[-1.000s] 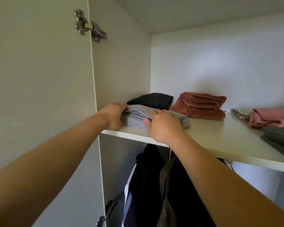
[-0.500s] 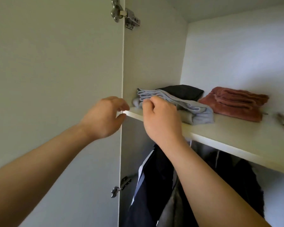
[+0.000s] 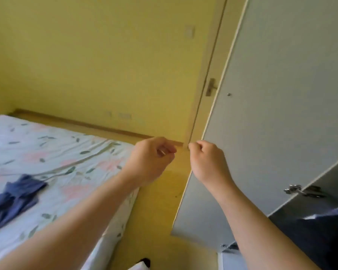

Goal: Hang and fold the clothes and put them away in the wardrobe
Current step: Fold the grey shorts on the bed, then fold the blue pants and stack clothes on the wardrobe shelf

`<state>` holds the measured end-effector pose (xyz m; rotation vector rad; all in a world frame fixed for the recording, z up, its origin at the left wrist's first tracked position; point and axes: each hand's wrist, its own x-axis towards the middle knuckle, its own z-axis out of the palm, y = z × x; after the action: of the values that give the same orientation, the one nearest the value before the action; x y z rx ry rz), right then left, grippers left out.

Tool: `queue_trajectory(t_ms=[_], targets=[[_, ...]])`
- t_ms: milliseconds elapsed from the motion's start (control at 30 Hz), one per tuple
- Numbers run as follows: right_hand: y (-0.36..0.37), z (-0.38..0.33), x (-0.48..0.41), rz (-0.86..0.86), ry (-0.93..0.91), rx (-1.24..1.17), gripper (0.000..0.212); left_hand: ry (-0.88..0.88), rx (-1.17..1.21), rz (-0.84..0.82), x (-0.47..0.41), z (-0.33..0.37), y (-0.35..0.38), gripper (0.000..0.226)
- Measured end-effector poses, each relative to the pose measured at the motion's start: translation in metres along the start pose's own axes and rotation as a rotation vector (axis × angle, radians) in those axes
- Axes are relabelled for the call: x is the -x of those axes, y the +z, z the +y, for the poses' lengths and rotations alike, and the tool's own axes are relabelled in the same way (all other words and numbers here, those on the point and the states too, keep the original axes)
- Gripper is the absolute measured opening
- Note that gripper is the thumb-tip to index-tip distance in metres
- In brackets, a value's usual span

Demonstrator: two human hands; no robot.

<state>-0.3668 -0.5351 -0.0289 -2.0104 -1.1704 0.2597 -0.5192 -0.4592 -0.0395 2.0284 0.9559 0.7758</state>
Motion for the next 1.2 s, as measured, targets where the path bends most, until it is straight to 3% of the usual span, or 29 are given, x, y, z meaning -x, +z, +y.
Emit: queue_trajectory(t_ms=[167, 467, 633, 900, 1200], targets=[[0.121, -0.026, 0.018, -0.344, -0.005, 0.054, 0.041, -0.3, -0.088, 0.085, 0.043, -0.124, -0.07, 0.029], [0.353, -0.09, 0.02, -0.866, 0.033, 0.119, 0.046, -0.916, -0.07, 0.172, 0.1, -0.382, -0.163, 0.013], [0.491, -0.102, 0.026, -1.035, 0.148, 0.114, 0.039, -1.167, -0.164, 0.085, 0.132, -0.532, -0.205, 0.035], [0.656, -0.079, 0.028, -1.095, 0.245, 0.112, 0.031, -1.32, -0.415, -0.178, 0.139, -0.724, -0.241, 0.047], [0.753, -0.037, 0.025, -1.134, 0.278, 0.197, 0.033, -1.327, -0.556, -0.356, 0.122, -0.851, -0.241, 0.06]])
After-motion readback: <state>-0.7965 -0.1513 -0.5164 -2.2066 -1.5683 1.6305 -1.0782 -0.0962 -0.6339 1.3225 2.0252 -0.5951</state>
